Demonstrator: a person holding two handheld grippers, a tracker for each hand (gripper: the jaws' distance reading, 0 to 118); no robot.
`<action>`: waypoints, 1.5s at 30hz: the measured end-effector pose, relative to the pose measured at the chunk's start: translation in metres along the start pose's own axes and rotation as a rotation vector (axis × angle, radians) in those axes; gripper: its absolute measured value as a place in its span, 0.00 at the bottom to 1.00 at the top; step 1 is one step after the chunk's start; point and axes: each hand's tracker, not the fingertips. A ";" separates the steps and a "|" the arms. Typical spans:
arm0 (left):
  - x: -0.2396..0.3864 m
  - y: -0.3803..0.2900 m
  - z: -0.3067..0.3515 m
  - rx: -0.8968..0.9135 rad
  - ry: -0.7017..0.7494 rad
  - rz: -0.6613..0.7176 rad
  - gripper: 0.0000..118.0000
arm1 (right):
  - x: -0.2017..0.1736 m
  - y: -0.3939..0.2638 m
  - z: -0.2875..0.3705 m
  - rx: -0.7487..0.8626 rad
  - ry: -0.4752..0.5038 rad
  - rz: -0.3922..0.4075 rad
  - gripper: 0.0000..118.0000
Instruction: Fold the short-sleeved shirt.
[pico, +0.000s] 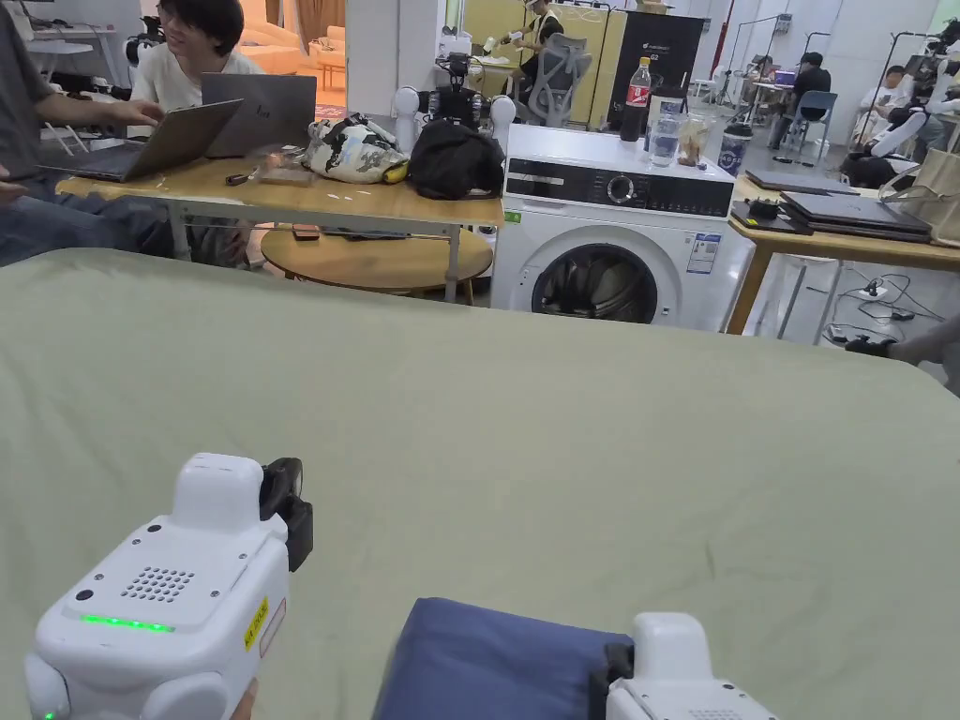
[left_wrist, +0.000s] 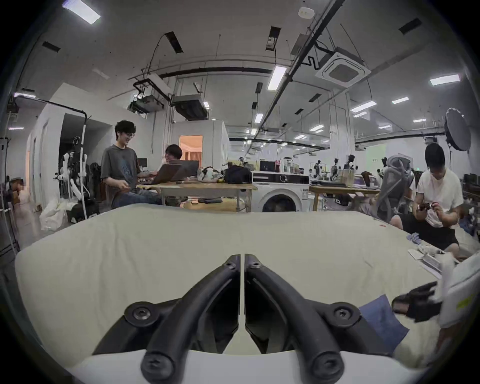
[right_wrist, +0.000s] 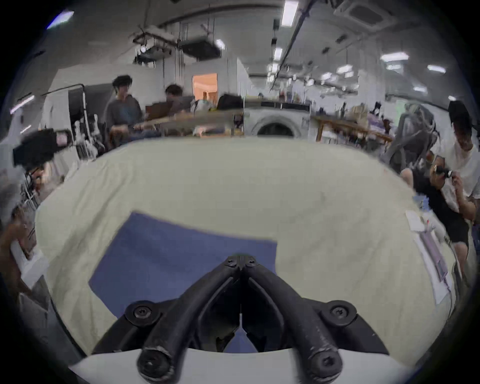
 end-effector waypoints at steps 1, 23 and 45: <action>-0.001 -0.001 0.000 -0.017 -0.002 -0.004 0.00 | 0.001 -0.004 -0.013 -0.069 -0.001 -0.015 0.00; -0.066 -0.080 -0.097 -0.911 -0.768 0.610 0.69 | 0.008 -0.008 -0.037 -0.150 -0.014 0.005 0.00; -0.026 -0.121 -0.134 -0.979 -0.751 0.824 0.18 | 0.008 -0.016 -0.030 -0.097 -0.002 -0.008 0.00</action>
